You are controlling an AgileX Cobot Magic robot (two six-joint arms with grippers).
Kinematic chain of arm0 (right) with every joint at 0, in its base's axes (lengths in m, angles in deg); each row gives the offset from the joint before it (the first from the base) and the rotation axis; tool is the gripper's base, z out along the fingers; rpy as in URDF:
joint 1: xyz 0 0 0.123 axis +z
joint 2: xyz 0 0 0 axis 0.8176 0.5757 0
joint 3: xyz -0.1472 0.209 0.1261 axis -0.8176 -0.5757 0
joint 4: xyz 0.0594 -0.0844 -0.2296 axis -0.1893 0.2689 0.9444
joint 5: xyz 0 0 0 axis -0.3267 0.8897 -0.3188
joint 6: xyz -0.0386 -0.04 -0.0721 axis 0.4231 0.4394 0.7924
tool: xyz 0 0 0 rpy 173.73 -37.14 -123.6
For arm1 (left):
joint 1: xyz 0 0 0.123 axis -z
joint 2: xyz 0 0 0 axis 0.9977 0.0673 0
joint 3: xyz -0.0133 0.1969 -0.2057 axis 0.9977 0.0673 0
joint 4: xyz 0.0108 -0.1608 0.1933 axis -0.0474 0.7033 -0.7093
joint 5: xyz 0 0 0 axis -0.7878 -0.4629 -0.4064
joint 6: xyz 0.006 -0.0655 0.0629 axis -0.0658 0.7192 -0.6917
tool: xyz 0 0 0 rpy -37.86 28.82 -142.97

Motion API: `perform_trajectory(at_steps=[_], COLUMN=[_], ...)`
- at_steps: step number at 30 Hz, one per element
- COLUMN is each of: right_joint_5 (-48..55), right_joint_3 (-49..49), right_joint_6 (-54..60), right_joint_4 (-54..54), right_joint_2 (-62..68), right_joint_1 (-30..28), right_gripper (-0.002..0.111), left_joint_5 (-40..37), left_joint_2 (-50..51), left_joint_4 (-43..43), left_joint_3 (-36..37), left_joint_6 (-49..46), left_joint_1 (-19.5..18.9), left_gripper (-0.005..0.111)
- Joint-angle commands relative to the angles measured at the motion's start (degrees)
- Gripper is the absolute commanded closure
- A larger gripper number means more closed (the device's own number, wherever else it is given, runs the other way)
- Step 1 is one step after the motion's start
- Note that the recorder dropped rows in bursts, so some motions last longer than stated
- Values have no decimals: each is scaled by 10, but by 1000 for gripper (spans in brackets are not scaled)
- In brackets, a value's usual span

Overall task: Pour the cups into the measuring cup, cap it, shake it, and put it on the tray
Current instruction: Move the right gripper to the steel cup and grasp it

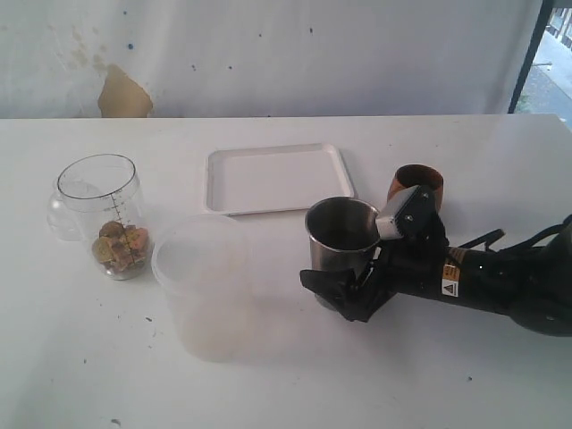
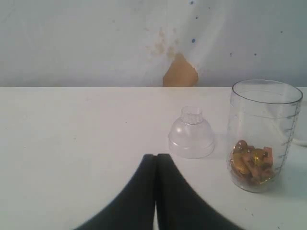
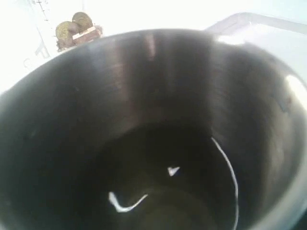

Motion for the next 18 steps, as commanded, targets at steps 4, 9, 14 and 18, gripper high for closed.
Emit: perform_trajectory(at_steps=[4,9,14,18], right_joint_5=[0,0,0,0], right_joint_3=[3,3,3,3], right_joint_6=[7,7,7,7], right_joint_4=[-5,-5,-1,-1], right_joint_2=[0,1,1,1], right_joint_1=[1,1,1,1], right_gripper=[3,3,3,3], left_joint_5=[5,5,5,5], left_joint_2=[-1,-1,-1,-1], left_joint_4=[1,1,1,1], left_joint_3=[-2,-2,-2,-2], left_joint_6=[2,2,2,2], left_joint_1=[0,0,0,0], left_gripper=[107,107,107,107])
